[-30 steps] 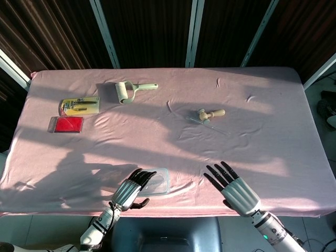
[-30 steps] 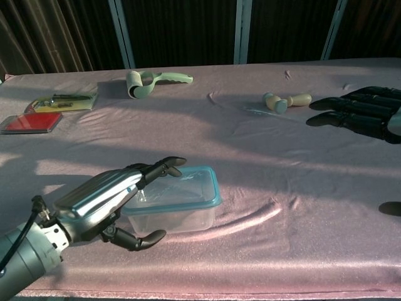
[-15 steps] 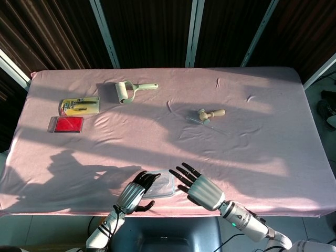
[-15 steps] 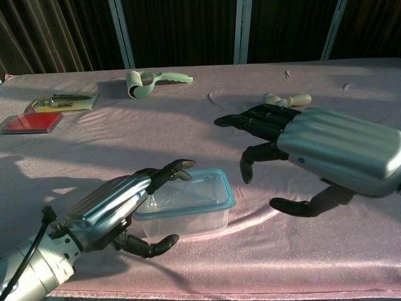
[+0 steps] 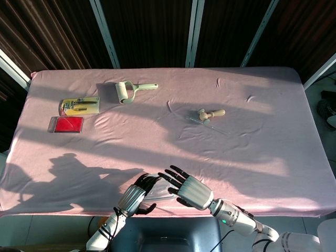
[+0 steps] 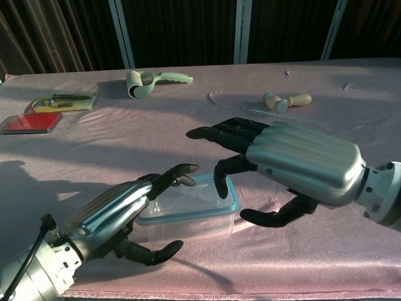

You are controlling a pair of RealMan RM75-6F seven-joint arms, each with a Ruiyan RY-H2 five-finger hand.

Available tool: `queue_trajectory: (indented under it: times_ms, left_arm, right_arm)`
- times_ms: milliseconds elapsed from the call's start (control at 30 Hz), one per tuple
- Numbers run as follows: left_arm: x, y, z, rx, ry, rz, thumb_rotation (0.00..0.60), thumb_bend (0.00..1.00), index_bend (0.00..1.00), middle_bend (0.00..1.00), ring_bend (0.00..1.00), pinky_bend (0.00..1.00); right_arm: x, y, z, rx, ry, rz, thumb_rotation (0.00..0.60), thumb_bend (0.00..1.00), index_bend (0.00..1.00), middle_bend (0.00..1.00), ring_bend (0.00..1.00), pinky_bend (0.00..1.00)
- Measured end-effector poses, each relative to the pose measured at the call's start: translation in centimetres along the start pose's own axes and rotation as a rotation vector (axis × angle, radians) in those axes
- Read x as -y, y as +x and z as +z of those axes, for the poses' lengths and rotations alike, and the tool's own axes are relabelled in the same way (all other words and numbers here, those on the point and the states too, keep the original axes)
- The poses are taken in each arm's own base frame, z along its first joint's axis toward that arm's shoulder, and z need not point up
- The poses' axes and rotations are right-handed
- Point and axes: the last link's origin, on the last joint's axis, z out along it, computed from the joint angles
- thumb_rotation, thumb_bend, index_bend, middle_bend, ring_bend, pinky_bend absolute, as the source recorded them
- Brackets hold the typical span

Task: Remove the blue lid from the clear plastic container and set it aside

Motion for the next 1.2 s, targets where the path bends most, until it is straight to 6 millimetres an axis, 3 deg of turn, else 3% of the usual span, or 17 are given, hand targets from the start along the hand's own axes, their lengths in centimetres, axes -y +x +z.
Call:
queue_trajectory:
  times_ms: [1200]
  left_arm:
    - [-0.08, -0.56, 0.02, 0.007, -0.015, 0.026, 0.6, 0.34, 0.0, 0.35, 0.26, 0.17]
  right_arm:
    - [0.64, -0.55, 0.89, -0.014, -0.001, 0.042, 0.6, 0.45, 0.64, 0.07, 0.0, 0.0]
